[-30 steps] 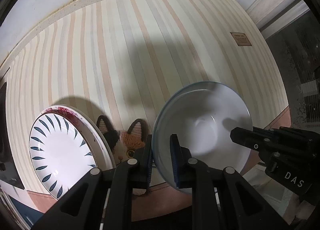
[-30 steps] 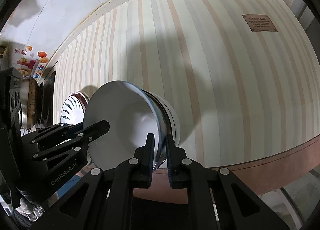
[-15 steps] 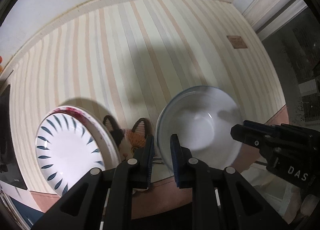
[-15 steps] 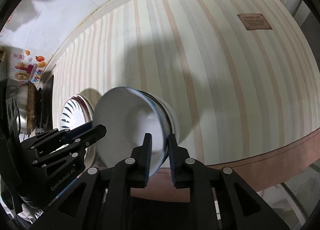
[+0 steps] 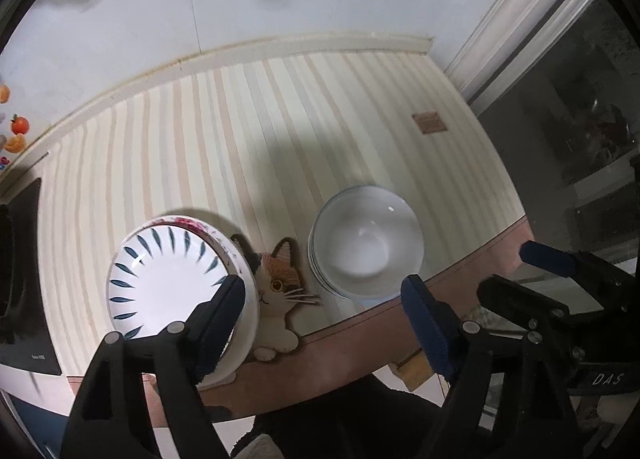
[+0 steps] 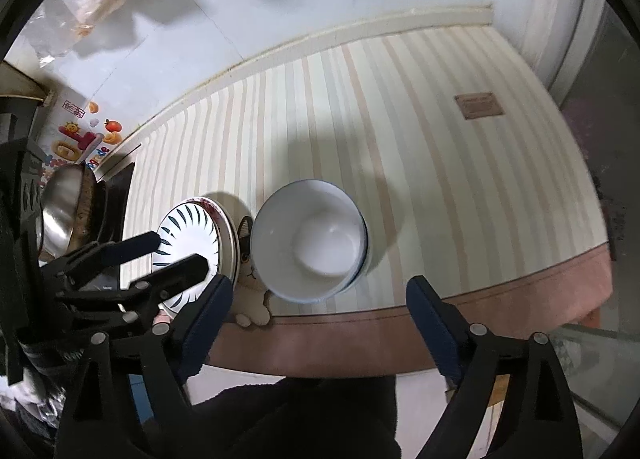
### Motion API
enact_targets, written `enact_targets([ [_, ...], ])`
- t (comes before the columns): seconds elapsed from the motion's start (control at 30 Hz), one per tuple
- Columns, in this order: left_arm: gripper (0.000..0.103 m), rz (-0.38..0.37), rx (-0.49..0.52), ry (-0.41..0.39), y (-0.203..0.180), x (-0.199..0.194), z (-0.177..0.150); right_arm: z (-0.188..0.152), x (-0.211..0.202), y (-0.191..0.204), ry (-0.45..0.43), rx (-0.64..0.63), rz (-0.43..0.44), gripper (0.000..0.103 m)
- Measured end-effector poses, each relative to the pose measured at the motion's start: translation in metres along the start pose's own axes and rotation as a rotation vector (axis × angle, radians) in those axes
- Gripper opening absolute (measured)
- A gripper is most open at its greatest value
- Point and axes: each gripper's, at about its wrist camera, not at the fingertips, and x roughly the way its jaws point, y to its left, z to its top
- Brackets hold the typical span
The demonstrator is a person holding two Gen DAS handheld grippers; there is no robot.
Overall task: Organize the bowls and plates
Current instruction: 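Open both grippers and raise them off the bowl stack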
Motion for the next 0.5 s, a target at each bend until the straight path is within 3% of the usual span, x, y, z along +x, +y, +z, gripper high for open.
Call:
enact_targets([
  [0.07,0.087,-0.013,0.000,-0.026,-0.001,-0.015,-0.004,-0.008,-0.018,0.005,-0.029,-0.007,-0.026,0.094],
  [0.5,0.089,-0.028,0.014,-0.185,-0.009,-0.091,-0.033,-0.046,-0.106,0.040,-0.185,-0.070,-0.108,0.097],
])
